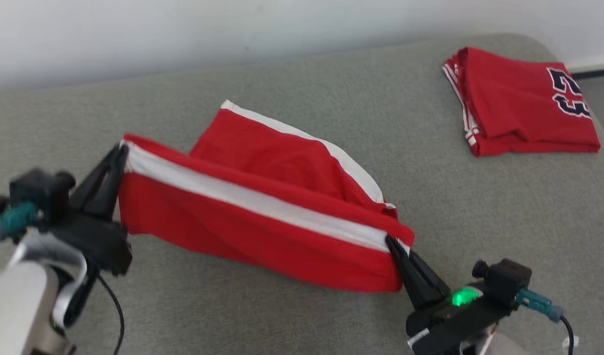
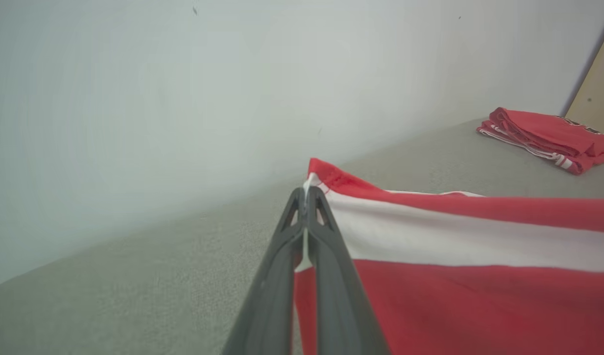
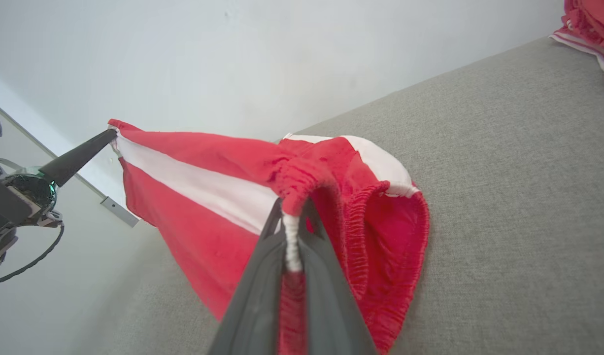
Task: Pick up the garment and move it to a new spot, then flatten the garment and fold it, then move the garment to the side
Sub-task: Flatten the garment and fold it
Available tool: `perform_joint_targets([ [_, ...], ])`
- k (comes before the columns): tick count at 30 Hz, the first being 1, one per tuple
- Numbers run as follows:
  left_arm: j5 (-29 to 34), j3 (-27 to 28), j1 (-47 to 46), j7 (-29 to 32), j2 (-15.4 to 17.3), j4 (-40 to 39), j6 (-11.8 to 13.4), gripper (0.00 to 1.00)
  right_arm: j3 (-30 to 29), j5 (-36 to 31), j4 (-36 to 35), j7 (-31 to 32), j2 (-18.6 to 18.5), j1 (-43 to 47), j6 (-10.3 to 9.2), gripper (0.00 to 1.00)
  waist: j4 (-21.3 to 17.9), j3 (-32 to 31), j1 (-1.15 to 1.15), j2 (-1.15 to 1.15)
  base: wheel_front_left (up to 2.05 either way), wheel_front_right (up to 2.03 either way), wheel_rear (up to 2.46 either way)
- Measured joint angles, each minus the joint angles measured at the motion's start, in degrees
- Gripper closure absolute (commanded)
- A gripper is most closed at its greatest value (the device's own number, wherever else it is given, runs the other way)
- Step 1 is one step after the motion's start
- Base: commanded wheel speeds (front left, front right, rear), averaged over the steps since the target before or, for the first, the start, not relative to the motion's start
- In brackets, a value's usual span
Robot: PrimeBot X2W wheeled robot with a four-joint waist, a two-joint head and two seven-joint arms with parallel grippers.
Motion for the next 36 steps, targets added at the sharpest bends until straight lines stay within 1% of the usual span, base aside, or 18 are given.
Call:
perform_joint_targets([
  [4, -0.38, -2.83, -8.27, 2.60, 1.44, 4.61, -0.26, 1.00, -0.62, -1.15, 2.83, -0.24, 2.15, -4.48, 0.00, 1.00, -2.03, 2.97, 0.00, 0.00, 0.00, 0.00, 0.00],
  [8, -1.14, -7.40, -15.12, 4.20, 2.34, 9.79, -0.35, 1.00, -1.04, -2.64, 5.00, -0.43, 4.67, -9.01, 0.00, 1.00, -4.28, 5.85, 0.00, 0.00, 0.00, 0.00, 0.00],
  [13, -2.32, -12.58, -23.85, 4.48, 3.01, 16.39, -0.35, 1.00, -3.10, -5.31, 6.62, -0.49, 7.64, -13.46, 0.00, 1.00, -7.00, 9.27, 0.01, 0.01, 0.00, 0.00, 0.00],
  [16, -2.30, -15.86, -28.49, 4.57, 3.38, 20.25, -0.35, 1.00, -3.36, -7.13, 7.92, -0.49, 9.20, -15.40, 0.00, 1.00, -8.59, 11.04, 0.01, 0.01, 0.00, 0.00, 0.00],
  [20, -2.31, -20.06, -32.28, 4.11, 2.89, 25.53, -0.35, 1.00, -3.48, -8.90, 9.68, -0.51, 10.22, -16.90, 0.00, 1.00, -10.43, 12.98, 0.00, 0.01, 0.00, 0.00, 0.00],
  [23, -2.81, -22.42, -33.76, 2.69, 2.45, 29.27, -0.35, 1.00, -2.88, -9.21, 10.60, -0.51, 10.88, -17.46, 0.00, 1.00, -11.55, 13.94, 0.00, 0.01, 0.00, 0.00, 0.00],
  [24, -2.81, -22.42, -33.76, 2.69, 2.45, 29.27, -0.35, 1.00, -2.88, -9.21, 10.60, -0.51, 10.88, -17.46, 0.00, 1.00, -11.55, 13.94, 0.00, 0.01, 0.00, 0.00, 0.00],
  [25, -2.82, -23.94, -34.55, 1.42, 2.44, 31.30, -0.36, 1.00, -2.12, -9.20, 11.13, -0.51, 11.11, -17.74, 0.00, 1.00, -12.06, 14.34, 0.00, 0.01, 0.00, 0.00, 0.00],
  [27, -2.82, -24.95, -35.48, -0.42, 2.54, 33.37, -0.38, 1.00, -1.66, -9.18, 11.67, -0.51, 11.28, -18.27, 0.00, 1.00, -12.42, 14.58, -0.01, 0.01, 0.00, 0.00, 0.00],
  [28, -2.88, -25.28, -35.87, -1.37, 2.57, 34.44, -0.38, 1.00, -1.43, -9.18, 12.01, -0.51, 11.37, -18.57, 0.00, 0.94, -12.55, 14.63, 0.00, 0.01, 0.00, 0.00, 0.00],
  [29, -2.93, -25.49, -36.22, -2.63, 2.52, 35.34, -0.38, 1.00, -1.16, -9.18, 12.38, -0.51, 11.45, -18.83, 0.00, 0.59, -12.66, 14.63, 0.00, 0.01, 0.00, 0.00, 0.00],
  [30, -3.04, -25.83, -36.51, -3.42, 2.37, 36.33, -0.38, 0.59, -0.98, -9.18, 12.62, -0.51, 11.54, -18.96, 0.00, 0.09, -12.71, 14.54, 0.00, 0.01, 0.00, 0.00, 0.00],
  [31, -3.20, -26.36, -36.66, -3.98, 2.14, 37.26, -0.38, 0.00, -0.86, -9.09, 12.90, -0.51, 11.66, -19.03, 0.00, 0.00, -12.72, 14.40, 0.00, 0.01, 0.00, 0.00, 0.00],
  [33, -3.68, -27.35, -36.69, -5.16, 1.54, 38.95, -0.38, 0.00, -0.90, -7.91, 13.21, -0.51, 11.66, -18.97, 0.00, 0.00, -12.68, 14.00, -0.01, 0.01, 0.00, 0.00, 0.00],
  [36, -4.32, -27.93, -36.74, -6.91, 0.90, 40.30, -0.38, 0.00, -1.05, -8.51, 13.23, -0.51, 10.84, -18.81, 0.00, 0.00, -12.58, 13.40, -0.01, 0.01, 0.00, 0.00, 0.00],
])
